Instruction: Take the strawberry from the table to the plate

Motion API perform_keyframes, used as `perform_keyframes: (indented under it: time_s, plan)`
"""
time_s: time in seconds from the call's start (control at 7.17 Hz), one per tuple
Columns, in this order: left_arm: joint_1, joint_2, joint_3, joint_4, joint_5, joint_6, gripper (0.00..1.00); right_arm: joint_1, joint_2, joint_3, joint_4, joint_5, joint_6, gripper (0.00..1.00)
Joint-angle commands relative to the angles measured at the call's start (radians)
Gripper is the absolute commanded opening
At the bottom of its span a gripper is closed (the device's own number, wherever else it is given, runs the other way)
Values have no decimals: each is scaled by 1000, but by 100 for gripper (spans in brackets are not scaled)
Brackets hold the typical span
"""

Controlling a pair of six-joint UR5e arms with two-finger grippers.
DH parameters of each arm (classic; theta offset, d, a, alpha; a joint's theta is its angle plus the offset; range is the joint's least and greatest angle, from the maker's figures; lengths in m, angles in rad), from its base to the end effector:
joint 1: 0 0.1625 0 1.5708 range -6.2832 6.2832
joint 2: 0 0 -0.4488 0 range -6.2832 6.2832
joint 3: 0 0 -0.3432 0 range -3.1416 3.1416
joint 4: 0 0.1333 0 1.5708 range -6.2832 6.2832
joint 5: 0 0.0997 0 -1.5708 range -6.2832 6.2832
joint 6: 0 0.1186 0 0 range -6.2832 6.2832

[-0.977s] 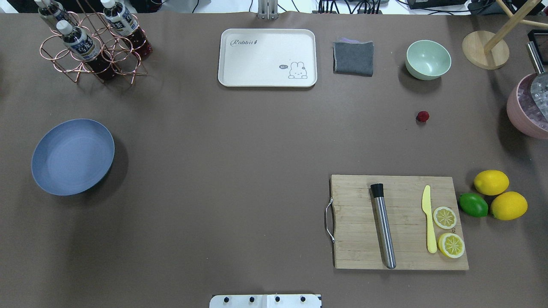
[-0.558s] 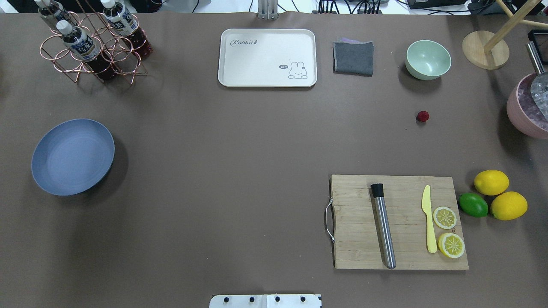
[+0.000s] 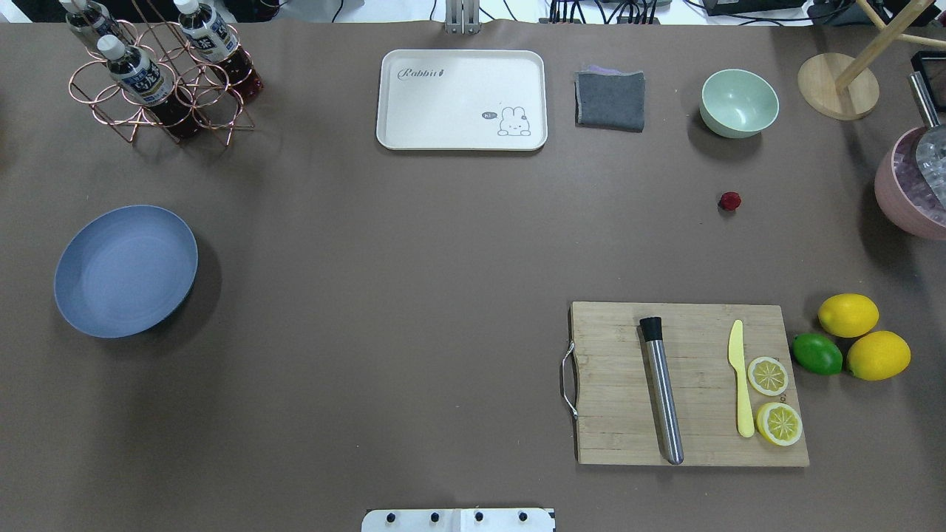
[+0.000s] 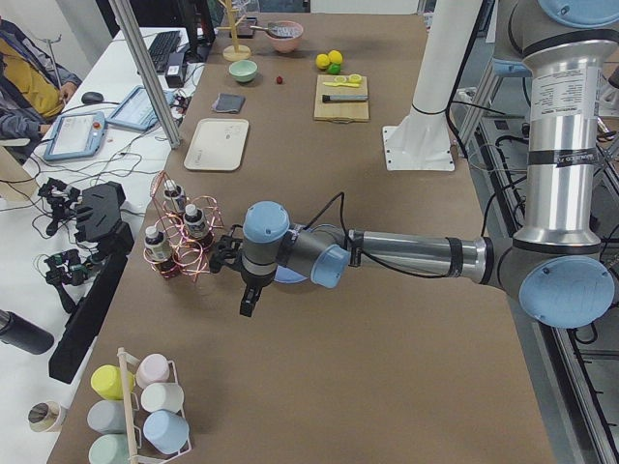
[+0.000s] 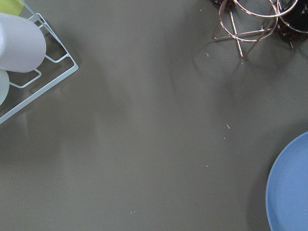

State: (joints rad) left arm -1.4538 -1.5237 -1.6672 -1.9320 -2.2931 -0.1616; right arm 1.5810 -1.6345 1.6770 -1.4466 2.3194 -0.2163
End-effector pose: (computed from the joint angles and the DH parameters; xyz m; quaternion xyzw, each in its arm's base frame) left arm -0.0022 -0.4519 0.6357 0.1408 0.3691 0.0516 0.9172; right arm 0.0569 -0.4265 0.6650 0.1182 -0.3533 -0.1257 0.9195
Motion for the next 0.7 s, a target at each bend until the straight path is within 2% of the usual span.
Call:
perform_keyframes:
  time_s: [0.0,0.56]
  plan:
    - [6,0,3,-4,0,-1,98,-1,-1,0,0,0,0,100]
    - [6,0,0,-4,-2,-7,98,-1,-1,4,0,2,0,100]
